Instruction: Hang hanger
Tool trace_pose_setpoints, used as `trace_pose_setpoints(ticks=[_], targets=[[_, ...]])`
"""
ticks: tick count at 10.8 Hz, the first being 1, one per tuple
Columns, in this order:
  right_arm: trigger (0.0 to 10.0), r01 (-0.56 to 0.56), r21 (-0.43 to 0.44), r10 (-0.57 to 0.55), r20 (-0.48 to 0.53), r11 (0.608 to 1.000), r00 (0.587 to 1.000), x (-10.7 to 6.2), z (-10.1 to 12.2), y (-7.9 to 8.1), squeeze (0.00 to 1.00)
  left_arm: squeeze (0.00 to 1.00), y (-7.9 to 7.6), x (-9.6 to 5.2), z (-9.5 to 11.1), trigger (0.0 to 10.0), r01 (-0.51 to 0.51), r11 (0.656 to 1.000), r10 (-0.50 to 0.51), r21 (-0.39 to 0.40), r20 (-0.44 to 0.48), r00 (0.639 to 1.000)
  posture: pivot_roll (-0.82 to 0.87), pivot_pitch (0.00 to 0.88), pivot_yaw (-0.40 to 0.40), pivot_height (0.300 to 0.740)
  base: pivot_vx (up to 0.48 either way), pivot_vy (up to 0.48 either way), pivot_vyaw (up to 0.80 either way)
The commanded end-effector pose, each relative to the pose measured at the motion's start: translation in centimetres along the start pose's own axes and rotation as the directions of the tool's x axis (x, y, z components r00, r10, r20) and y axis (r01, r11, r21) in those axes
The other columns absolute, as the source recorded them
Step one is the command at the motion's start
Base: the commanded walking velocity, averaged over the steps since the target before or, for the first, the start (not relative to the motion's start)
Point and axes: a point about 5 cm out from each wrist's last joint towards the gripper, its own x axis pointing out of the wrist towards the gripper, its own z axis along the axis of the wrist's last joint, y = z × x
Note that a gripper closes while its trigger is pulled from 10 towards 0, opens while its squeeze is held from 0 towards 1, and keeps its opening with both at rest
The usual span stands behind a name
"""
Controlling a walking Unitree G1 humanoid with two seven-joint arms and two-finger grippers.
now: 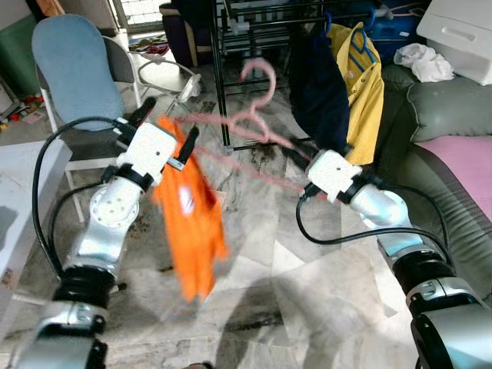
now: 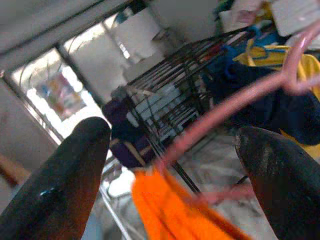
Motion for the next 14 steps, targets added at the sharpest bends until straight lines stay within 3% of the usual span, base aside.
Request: trace_pose_setpoints(ticks=[1,4,5,6,9,12,13,14], targets=[[10.0,0.079,-0.004,-0.078,0.074,0.997,0.994,0.9,1.5,-1.0,0.0,0.98,0.1,-0.3,-0.3,10.0,-0.032,0.999,0.031,-0.036,-0.023,0.999,-0.01,0.078,0.058,0.74,0.0,0.0,0.0],[10.0,0.134,0.007,-0.134,0.139,0.991,0.981,1.6,2.4,-0.5,0.0,0.89,-0.1,-0.3,-0.7,10.0,-0.065,0.994,0.058,-0.083,-0.086,0.995,0.0,0.069,0.062,0.74,0.0,0.0,0.0],[10.0,0.143,0.031,-0.146,0.168,0.989,0.975,2.0,3.0,-0.5,0.0,0.1,0.3,0.1,-1.4,10.0,-0.099,0.985,0.078,-0.142,-0.15,0.986,0.01,0.068,0.063,0.74,0.0,0.0,0.0],[10.0,0.136,0.055,-0.145,0.226,0.989,0.963,2.3,4.1,-0.6,0.0,0.0,0.5,0.7,-2.3,10.0,-0.142,0.971,0.097,-0.194,-0.227,0.969,0.01,0.069,0.063,0.74,0.0,0.0,0.0],[10.0,0.076,0.024,-0.08,0.301,0.997,0.95,1.5,5.5,-0.2,0.0,0.0,0.4,1.9,-2.1,10.0,-0.236,0.927,0.164,-0.292,-0.249,0.954,-0.02,0.075,0.069,0.74,0.0,0.0,0.0],[10.0,0.075,0.045,-0.084,0.274,0.996,0.958,0.9,5.1,-0.2,0.0,0.0,1.0,2.1,-2.1,10.0,-0.285,0.912,0.207,-0.297,-0.266,0.941,-0.02,0.082,0.075,0.74,0.0,0.0,0.0],[10.0,0.071,0.047,-0.081,0.268,0.996,0.96,0.9,5.1,0.0,0.0,0.0,1.7,1.9,-2.3,7.7,-0.314,0.907,0.236,-0.28,-0.279,0.931,-0.01,0.083,0.074,0.74,0.0,0.0,0.0],[10.0,0.068,0.05,-0.079,0.266,0.996,0.961,0.9,5.1,0.0,0.0,0.0,1.8,1.7,-2.4,8.4,-0.315,0.907,0.234,-0.28,-0.287,0.929,-0.01,0.083,0.074,0.74,0.0,0.0,0.0]])
